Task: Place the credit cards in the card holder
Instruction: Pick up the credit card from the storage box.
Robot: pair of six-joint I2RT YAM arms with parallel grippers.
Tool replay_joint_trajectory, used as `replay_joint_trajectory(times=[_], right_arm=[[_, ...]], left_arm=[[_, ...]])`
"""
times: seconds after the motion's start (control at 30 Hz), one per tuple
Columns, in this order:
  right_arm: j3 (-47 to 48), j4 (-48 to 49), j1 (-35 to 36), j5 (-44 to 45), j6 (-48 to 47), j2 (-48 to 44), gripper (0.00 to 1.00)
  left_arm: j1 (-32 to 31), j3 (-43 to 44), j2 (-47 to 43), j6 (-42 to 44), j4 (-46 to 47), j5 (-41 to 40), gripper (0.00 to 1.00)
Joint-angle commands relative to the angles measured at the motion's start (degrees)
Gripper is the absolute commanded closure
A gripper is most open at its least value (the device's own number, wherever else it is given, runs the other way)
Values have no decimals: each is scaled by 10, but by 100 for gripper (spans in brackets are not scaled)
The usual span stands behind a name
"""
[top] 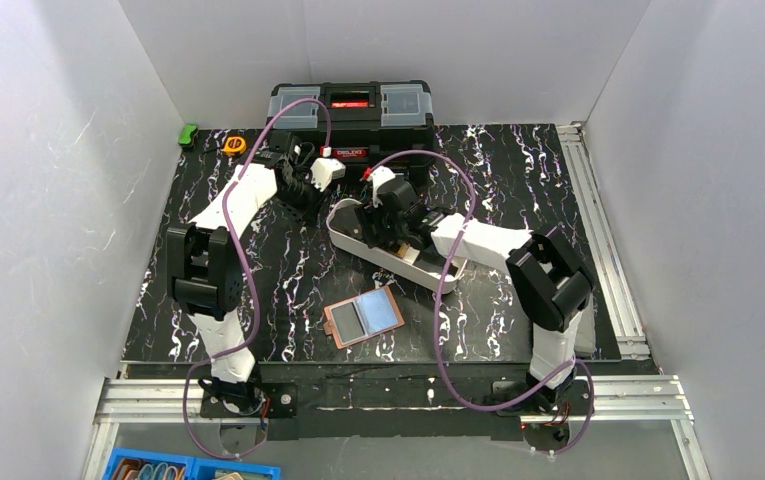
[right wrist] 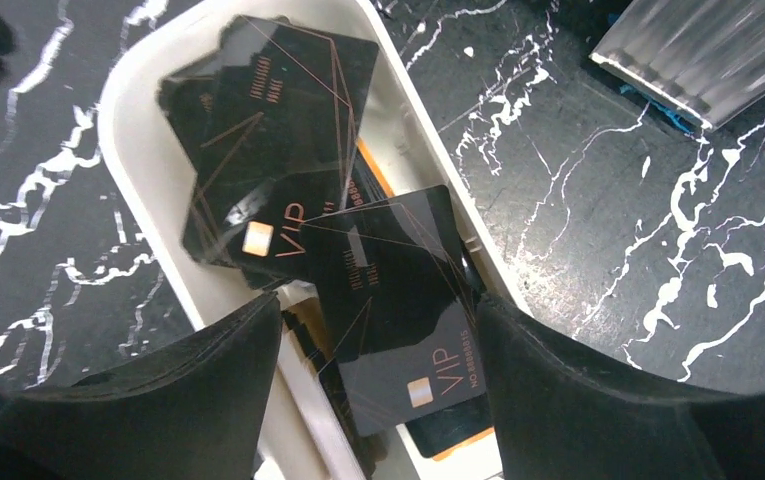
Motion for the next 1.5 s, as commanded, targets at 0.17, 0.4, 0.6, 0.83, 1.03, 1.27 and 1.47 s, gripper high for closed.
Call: replay_joint_trajectory(times=[0.17,0.4,0.6,0.83,1.03,1.27,1.47], right_arm=[[17,-20,15,68,-34,22,30],[14,-9,25,111,-37,17,51],[-9,30,29,127,-39,-12,62],[-26,58,34,161,-63,-41,71],[-8,51,35,162,-78,-29,80],[-3,48,35,164,-75,-28,99],[-17,48,31,156,-69,-79,99]], left_arm=[[6,17,-44,5,-15,8,89],[8,13,-46,4,-18,10,89],[8,8,-47,3,-20,15,89],[8,7,-48,-3,-21,22,89],[8,7,-48,-4,-21,23,89],[8,7,-50,-2,-20,22,89],[8,40,-56,6,-43,65,85]])
